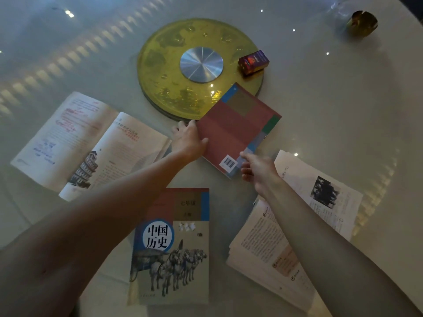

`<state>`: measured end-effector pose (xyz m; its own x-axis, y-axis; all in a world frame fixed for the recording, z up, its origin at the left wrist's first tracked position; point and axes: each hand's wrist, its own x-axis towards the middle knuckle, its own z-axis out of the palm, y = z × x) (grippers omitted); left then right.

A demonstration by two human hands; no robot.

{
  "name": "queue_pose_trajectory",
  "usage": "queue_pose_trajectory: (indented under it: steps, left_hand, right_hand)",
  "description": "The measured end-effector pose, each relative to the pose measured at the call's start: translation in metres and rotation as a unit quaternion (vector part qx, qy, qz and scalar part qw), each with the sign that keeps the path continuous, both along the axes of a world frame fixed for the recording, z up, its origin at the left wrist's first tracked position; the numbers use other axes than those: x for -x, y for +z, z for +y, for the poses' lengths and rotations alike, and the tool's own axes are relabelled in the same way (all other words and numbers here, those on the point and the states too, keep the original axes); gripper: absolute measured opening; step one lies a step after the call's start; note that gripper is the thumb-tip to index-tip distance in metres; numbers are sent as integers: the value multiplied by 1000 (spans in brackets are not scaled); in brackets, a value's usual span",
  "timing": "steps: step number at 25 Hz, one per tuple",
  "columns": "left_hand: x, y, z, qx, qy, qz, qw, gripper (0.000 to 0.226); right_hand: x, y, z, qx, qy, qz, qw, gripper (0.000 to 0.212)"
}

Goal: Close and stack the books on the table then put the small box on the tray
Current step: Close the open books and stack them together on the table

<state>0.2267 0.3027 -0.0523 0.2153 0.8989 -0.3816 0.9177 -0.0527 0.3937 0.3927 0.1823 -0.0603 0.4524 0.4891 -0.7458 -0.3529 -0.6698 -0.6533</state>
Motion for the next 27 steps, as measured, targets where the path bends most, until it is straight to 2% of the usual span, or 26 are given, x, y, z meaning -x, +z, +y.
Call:
queue_pose_trajectory:
  steps: [3,7,9,11,14,17,18,20,22,24,27]
  left_hand:
    - [9,-7,6,12,55,-31,998,39]
    - [25,0,-1,56,109,-128,984,27]
    - [35,7,-10,65,119,-163,977,25]
    - [45,14,-19,76,139,-202,966,22]
    - [66,28,-32,88,174,-257,946,22]
    - [89,48,-46,105,204,-321,919,40]
    - [95,57,-52,115,220,-357,901,45]
    - [108,81,-64,128,238,-416,868,41]
    - [122,104,-78,133,241,-442,854,36]
    - [140,122,-91,144,234,-482,832,40]
    - [165,138,-111,130,199,-515,824,36]
  right_hand:
    - [2,0,-1,30,75,-80,994,20]
    - [11,9,-3,-7,122,-165,979,19]
    - [14,17,-7,-21,110,-198,974,36]
    - [17,29,-14,-49,124,-184,974,52]
    - [22,60,-26,-92,166,-134,973,31]
    - [25,88,-36,-141,203,-90,965,36]
    - [27,95,-40,-159,230,-108,954,34]
    - [36,108,-46,-183,283,-196,921,28]
    - [47,122,-51,-209,299,-285,886,15]
    - [58,137,-53,-241,296,-344,858,15]
    - [74,162,-59,-264,267,-336,864,25]
